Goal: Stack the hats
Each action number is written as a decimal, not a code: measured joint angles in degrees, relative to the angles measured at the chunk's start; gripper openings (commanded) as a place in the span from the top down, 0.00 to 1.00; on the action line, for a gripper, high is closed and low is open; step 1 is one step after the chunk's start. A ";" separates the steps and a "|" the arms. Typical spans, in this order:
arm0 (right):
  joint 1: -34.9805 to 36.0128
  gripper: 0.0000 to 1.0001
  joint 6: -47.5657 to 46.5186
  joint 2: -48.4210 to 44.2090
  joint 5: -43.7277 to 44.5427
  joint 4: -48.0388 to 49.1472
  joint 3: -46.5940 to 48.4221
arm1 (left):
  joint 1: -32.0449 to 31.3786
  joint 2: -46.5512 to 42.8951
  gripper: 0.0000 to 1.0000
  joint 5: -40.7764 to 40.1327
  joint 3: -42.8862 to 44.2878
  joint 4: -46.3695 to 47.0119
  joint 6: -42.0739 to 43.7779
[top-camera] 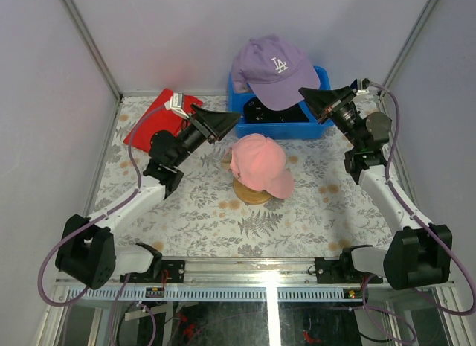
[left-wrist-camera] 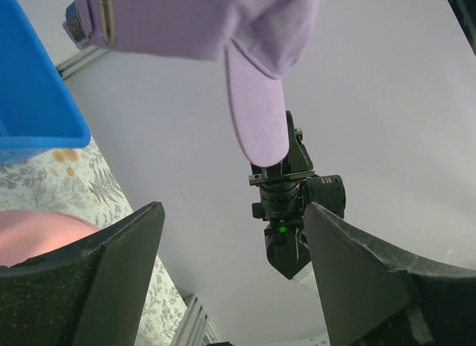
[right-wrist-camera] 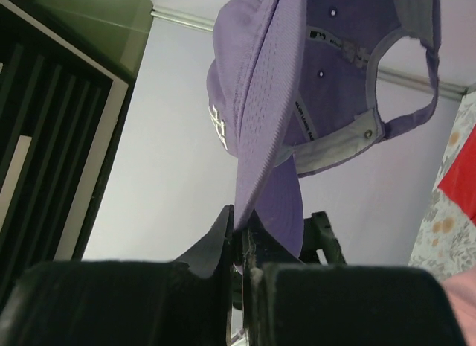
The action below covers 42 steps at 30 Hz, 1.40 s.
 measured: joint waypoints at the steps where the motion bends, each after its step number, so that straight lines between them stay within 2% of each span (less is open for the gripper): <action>1: 0.00 1.00 0.72 0.00 -0.72 0.15 0.00 | 0.31 0.00 0.24 0.28 -0.26 0.26 -0.81; 3: 0.00 1.00 2.27 0.02 -1.97 0.39 -0.11 | 0.68 0.81 0.19 0.96 -0.35 0.79 -2.23; 6: 0.02 1.00 4.57 0.02 -2.69 1.64 -0.66 | 0.74 2.71 0.18 1.81 -0.35 1.99 -4.39; 17: 0.61 1.00 7.13 -3.30 -3.67 -2.01 -2.45 | 0.72 7.54 0.18 1.92 1.38 9.27 -9.51; 25: 5.29 1.00 5.03 -4.98 -4.00 -6.82 -2.51 | 0.04 10.01 0.18 1.86 2.89 12.39 -10.93; 26: 5.88 1.00 4.61 -4.98 -4.00 -7.58 -2.54 | -0.13 10.21 0.19 1.86 2.89 12.48 -11.10; 27: 6.25 1.00 4.15 -4.98 -4.00 -8.31 -2.67 | -0.22 10.36 0.28 1.86 2.89 12.61 -11.19; 29: 6.93 1.00 3.80 -5.01 -3.98 -8.81 -2.93 | -0.44 10.56 0.58 1.86 2.93 12.79 -11.50; 32: 7.45 1.00 3.23 -5.01 -3.82 -9.57 -3.19 | -0.52 11.21 0.84 1.81 3.61 13.55 -12.33; 34: 7.48 1.00 2.69 -5.01 -3.50 -10.43 -3.19 | -0.57 11.78 0.98 1.88 3.96 15.08 -12.72; 37: 7.48 0.81 2.29 -5.01 -2.60 -11.54 -3.19 | -0.63 13.16 1.00 1.81 4.61 17.59 -13.75; 40: 7.48 0.68 1.90 -5.01 -2.16 -11.82 -3.19 | -0.72 14.51 1.00 1.27 4.66 18.82 -14.36; 42: 7.82 0.66 1.42 -5.01 -2.43 -11.91 -3.21 | -0.92 15.04 1.00 0.48 4.66 18.71 -14.53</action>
